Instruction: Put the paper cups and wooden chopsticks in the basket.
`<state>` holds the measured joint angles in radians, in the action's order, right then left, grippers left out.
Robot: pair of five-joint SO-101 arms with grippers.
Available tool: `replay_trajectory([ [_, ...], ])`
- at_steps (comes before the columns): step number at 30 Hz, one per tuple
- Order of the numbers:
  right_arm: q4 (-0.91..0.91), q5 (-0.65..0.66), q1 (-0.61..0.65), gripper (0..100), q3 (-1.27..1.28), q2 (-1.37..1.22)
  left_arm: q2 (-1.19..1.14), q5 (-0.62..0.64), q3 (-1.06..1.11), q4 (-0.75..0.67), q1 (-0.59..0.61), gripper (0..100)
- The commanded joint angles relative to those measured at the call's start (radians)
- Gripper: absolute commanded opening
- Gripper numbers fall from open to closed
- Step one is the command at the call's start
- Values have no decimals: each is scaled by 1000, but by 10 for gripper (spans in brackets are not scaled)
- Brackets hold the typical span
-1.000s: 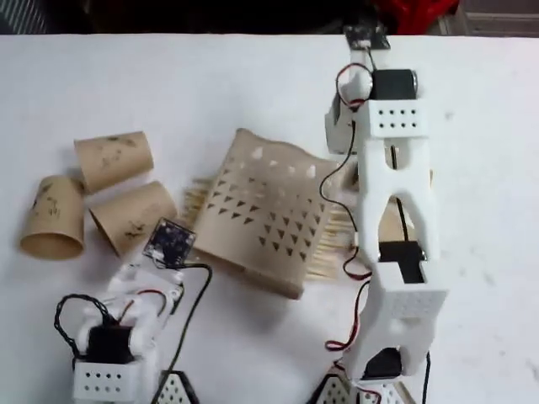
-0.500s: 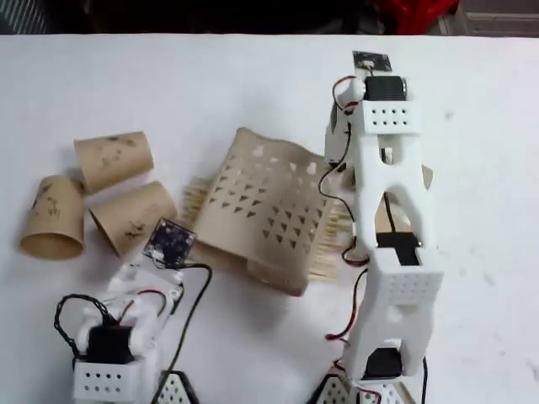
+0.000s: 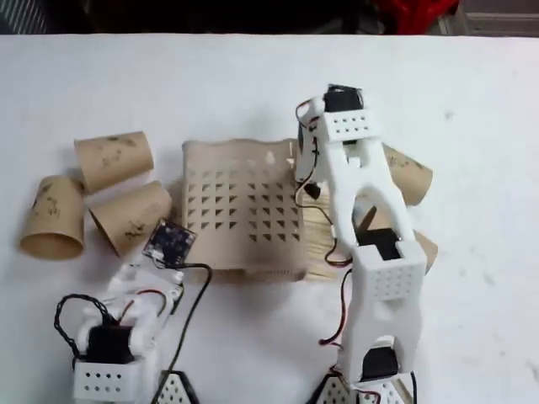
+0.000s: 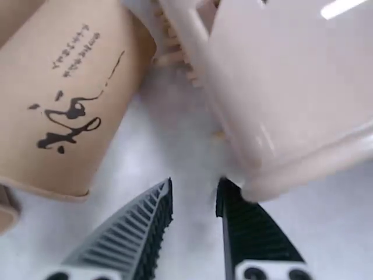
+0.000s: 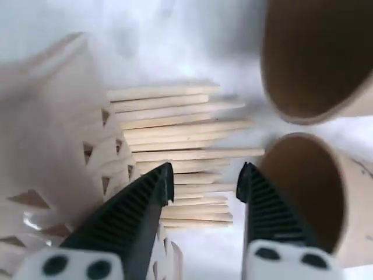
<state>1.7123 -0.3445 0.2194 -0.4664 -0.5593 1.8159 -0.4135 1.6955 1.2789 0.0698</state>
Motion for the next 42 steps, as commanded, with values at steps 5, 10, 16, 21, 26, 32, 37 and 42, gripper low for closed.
replay_trajectory([
  [5,-36,127,-24,36,-11,18,8,8,-3,6,4,143],
  [10,-51,130,-50,22,-11,16,8,8,-3,6,4,143],
  [16,-77,129,-61,19,-2,15,8,8,-3,6,4,143],
  [21,-77,143,-62,17,-2,15,8,8,-3,6,4,143],
  [26,-71,189,-62,17,-11,27,8,8,-3,6,4,143],
  [32,-54,189,-84,17,-12,88,8,8,-3,6,4,143],
  [37,-10,189,-79,17,-12,216,8,8,-3,6,4,143],
  [42,-18,189,-44,21,-15,312,8,8,-3,6,4,143],
])
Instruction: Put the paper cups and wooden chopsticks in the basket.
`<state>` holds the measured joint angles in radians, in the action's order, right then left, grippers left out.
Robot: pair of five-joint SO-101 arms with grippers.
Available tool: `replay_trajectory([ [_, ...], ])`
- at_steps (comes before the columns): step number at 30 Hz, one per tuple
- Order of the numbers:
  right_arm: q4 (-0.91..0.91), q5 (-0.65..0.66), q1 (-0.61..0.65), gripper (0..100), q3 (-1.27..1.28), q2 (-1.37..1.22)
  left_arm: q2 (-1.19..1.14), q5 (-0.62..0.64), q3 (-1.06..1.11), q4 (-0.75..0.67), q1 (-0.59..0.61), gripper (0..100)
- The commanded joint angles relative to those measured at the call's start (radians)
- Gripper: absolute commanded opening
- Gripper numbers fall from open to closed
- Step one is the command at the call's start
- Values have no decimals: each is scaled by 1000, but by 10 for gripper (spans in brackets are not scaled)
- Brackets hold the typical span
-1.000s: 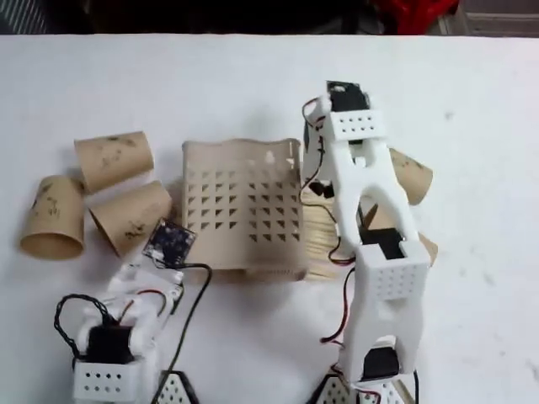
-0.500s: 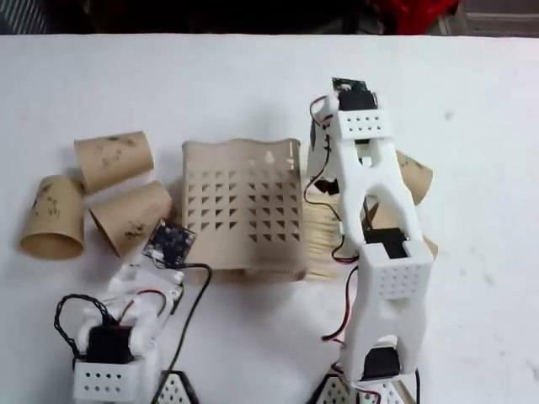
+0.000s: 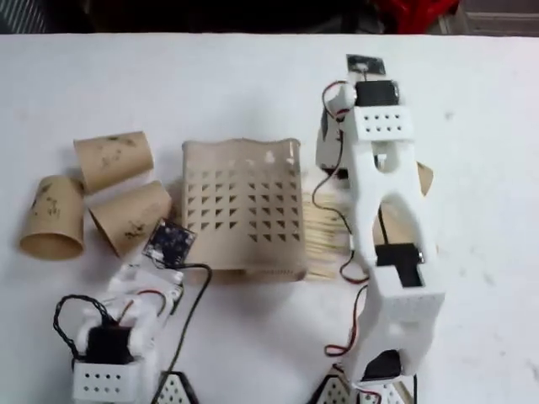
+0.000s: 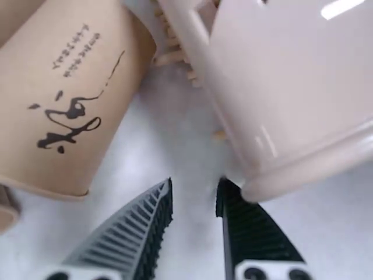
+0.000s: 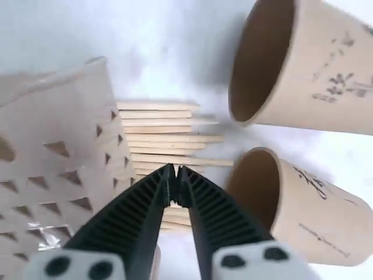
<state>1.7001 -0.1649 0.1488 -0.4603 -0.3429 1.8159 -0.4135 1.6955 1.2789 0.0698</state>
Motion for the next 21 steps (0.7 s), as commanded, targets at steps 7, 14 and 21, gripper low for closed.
replay_trajectory([
  [7,-58,-106,87,152,-167,76,8,8,-3,6,4,143],
  [14,-272,-175,119,233,-236,-93,8,8,-3,6,5,143],
  [21,-277,-48,82,242,-301,-168,8,8,-3,6,5,143],
])
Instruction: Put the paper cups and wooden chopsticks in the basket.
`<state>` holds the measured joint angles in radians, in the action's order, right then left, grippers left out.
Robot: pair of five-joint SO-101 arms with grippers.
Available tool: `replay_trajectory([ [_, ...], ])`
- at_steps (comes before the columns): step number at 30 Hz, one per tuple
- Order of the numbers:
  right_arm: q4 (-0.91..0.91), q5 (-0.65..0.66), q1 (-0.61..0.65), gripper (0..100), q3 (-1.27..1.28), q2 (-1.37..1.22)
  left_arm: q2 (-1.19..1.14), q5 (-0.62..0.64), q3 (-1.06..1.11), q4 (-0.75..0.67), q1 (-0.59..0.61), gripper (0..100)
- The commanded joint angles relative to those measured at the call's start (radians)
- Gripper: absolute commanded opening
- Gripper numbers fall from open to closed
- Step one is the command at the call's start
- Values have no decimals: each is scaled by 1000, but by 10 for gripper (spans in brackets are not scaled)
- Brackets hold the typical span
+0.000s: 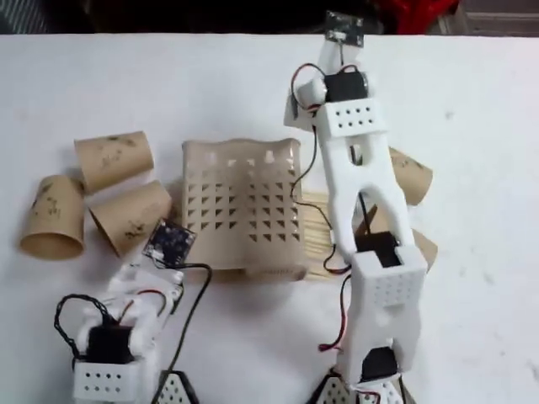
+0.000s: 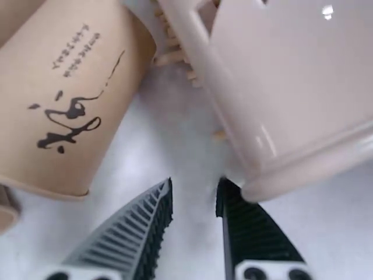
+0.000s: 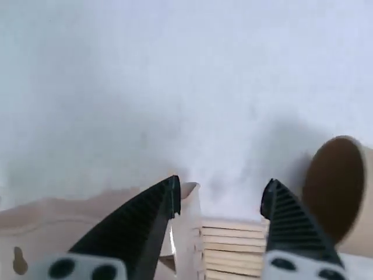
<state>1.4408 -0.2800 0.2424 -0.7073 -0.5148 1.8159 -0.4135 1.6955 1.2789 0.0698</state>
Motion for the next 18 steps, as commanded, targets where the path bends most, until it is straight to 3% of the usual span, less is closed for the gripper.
replay_trajectory([
  [1,-16,112,-12,245,-52,-5,8,8,-3,6,5,143],
  [6,-19,298,-15,244,-58,-76,8,8,-3,6,5,143],
  [18,12,310,-71,240,-63,-48,8,-37,-2,-17,5,144],
])
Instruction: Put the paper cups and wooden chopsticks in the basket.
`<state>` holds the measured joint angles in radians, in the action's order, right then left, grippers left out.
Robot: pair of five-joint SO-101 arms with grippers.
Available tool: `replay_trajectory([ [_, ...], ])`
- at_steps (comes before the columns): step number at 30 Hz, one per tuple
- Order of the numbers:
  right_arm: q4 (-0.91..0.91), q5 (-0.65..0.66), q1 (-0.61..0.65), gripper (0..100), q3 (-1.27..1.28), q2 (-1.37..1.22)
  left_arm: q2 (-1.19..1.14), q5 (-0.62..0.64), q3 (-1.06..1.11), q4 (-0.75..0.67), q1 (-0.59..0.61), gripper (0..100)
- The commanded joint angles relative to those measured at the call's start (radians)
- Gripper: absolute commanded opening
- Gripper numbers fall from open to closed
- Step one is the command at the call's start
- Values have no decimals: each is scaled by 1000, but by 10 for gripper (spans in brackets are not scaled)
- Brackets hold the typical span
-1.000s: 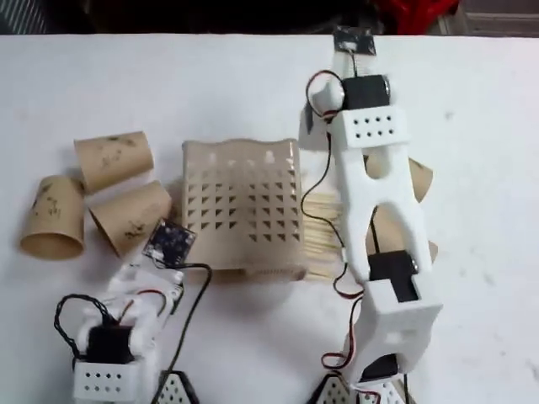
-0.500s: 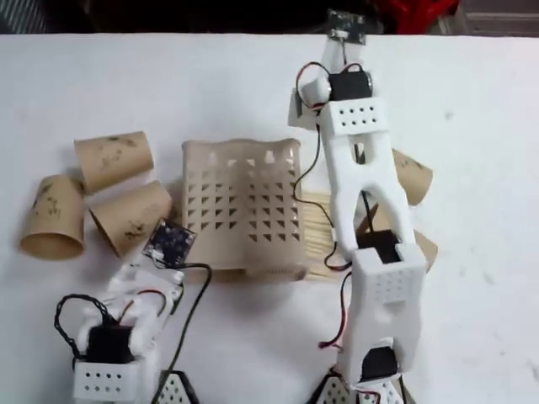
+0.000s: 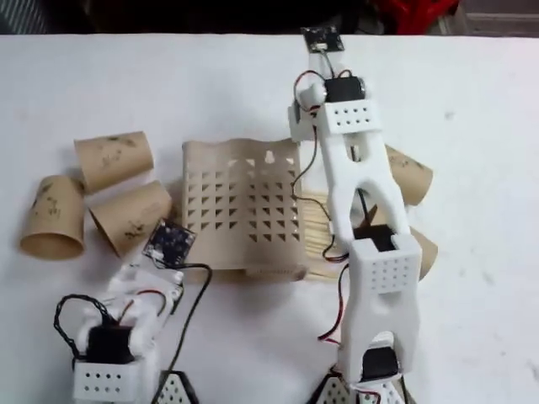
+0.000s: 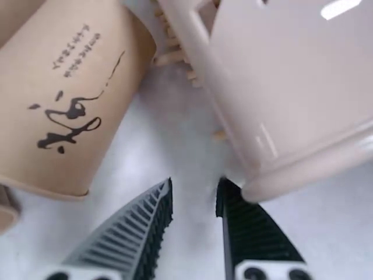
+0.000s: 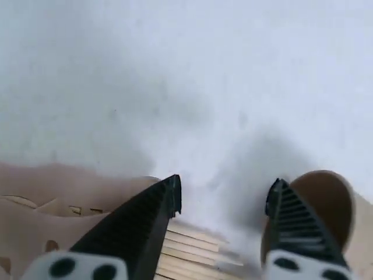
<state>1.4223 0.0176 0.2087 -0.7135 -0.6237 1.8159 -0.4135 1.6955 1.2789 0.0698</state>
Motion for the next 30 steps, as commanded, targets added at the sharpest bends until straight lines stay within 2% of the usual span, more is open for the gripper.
replay_trajectory([
  [1,59,17,-45,240,-57,82,8,-86,-2,-25,5,146],
  [3,125,40,-48,217,-57,137,8,-216,-2,-38,5,146],
  [6,211,69,-39,114,-55,234,8,-344,-5,-106,5,145],
  [9,263,103,-31,39,-44,338,8,-310,-32,-172,10,145],
  [14,294,152,-8,31,23,536,8,-293,-157,-233,99,144],
  [18,282,158,31,35,285,765,8,-295,-304,-230,236,143],
  [21,185,236,82,36,571,951,2,-295,-420,-221,315,146],
  [26,-81,272,157,36,1054,1222,-58,-295,-598,-137,332,162],
  [30,-199,272,242,63,1338,1326,-331,-284,-799,-103,326,207],
])
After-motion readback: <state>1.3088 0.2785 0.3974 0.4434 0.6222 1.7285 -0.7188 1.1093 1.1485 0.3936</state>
